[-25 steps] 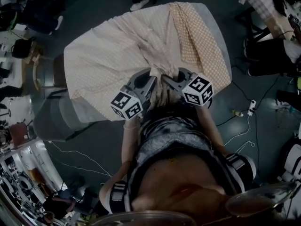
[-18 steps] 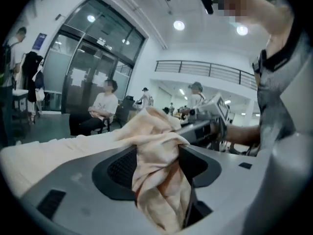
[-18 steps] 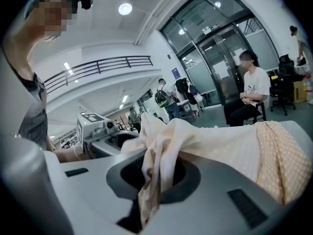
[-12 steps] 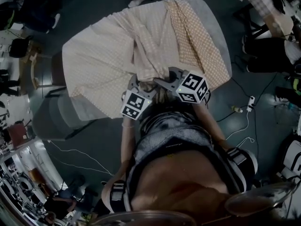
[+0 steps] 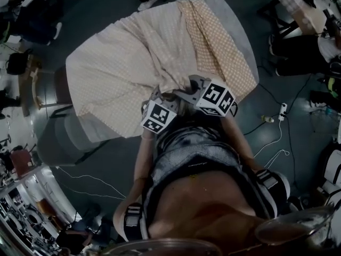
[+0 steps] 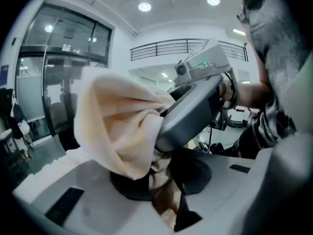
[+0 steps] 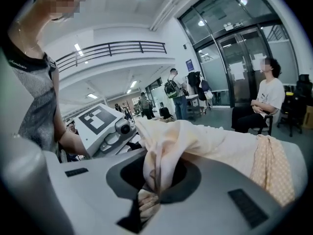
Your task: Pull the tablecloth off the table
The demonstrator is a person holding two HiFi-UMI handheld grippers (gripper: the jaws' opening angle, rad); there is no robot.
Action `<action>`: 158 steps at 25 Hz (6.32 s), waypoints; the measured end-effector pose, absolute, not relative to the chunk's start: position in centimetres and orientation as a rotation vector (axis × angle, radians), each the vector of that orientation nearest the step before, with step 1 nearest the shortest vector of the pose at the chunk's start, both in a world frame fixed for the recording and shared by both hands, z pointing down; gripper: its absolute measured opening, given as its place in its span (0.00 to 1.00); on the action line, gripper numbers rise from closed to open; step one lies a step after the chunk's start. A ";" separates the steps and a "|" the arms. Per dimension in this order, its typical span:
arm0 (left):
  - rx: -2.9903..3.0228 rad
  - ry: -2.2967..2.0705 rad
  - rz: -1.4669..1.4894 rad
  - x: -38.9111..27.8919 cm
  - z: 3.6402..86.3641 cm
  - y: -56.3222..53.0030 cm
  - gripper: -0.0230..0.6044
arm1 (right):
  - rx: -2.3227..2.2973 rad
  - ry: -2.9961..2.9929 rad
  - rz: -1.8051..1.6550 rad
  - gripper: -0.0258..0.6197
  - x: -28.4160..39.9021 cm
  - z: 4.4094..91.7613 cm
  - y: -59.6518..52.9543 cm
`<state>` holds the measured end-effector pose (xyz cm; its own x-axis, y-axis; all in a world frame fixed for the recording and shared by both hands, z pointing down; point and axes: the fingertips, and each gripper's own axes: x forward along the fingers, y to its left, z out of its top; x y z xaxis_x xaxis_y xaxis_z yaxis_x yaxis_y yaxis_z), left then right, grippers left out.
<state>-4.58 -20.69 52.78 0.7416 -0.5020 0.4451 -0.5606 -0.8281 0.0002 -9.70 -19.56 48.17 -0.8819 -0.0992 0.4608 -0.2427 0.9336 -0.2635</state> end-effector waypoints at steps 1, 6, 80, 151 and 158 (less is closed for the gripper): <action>2.785 -0.851 0.607 -4.5 52.7 -20.7 0.15 | 0.243 -2.639 0.436 0.17 -9.6 48.2 -19.5; 2.693 -0.841 0.430 -4.5 52.4 -20.6 0.12 | 0.249 -2.691 0.507 0.25 -8.1 47.5 -19.5; 2.455 -1.393 0.254 -3.4 48.7 -18.5 0.12 | 0.054 -2.856 0.589 0.14 -3.0 48.2 -19.4; 2.613 -1.226 0.142 7.8 45.1 1.3 0.11 | 0.329 -2.943 0.484 0.14 8.4 44.1 0.4; 2.579 -1.290 0.134 9.6 45.2 3.6 0.12 | 0.282 -2.941 0.468 0.14 10.2 44.2 2.7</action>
